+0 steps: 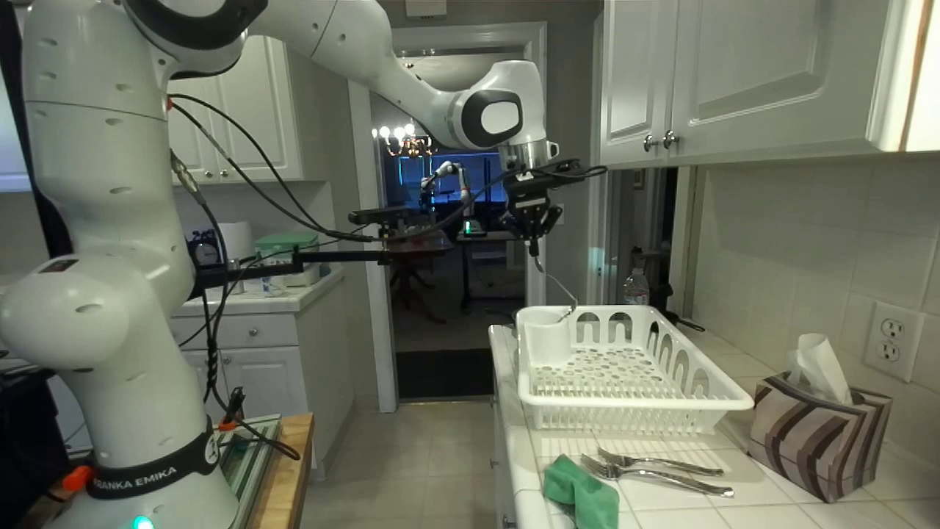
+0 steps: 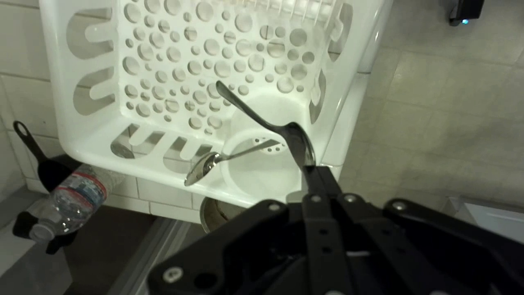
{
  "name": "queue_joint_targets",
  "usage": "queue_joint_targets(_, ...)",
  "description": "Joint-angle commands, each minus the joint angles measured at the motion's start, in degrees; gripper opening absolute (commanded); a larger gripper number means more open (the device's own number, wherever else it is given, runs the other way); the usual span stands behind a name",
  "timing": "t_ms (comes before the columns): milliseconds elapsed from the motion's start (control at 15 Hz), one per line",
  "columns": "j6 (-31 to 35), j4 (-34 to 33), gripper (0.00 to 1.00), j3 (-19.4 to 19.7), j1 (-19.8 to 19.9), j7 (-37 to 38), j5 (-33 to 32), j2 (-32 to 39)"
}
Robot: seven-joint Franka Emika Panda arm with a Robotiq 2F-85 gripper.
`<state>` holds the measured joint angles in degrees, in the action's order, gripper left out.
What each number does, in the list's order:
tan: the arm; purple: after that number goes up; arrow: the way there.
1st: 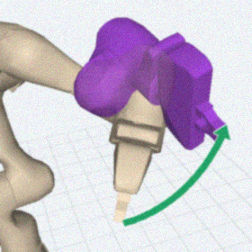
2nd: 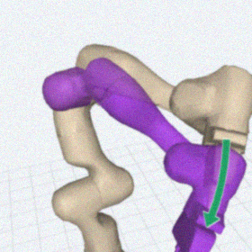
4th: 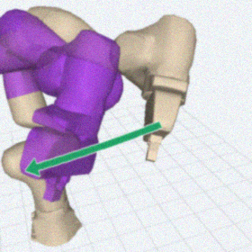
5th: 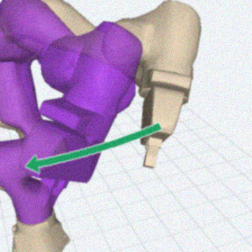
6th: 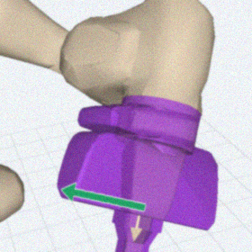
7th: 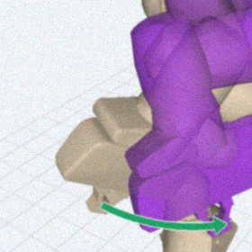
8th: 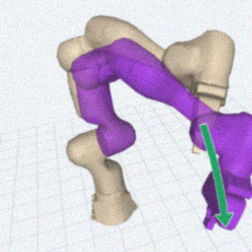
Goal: Shift the spoons from the plate rack to the counter
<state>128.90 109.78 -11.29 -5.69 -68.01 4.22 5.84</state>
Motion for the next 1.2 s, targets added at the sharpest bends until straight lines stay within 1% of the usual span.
queue_joint_targets(0, 1.14, 5.72, 0.00, 2.36, 0.89, 0.49, -0.34, -5.29)
queue_joint_targets(600, 1.64, 12.84, 0.00, 8.23, 2.79, -1.90, -2.76, -10.38)
queue_joint_targets(1133, 6.10, 19.00, 0.00, 12.34, 5.00, -4.19, -7.53, -12.51)
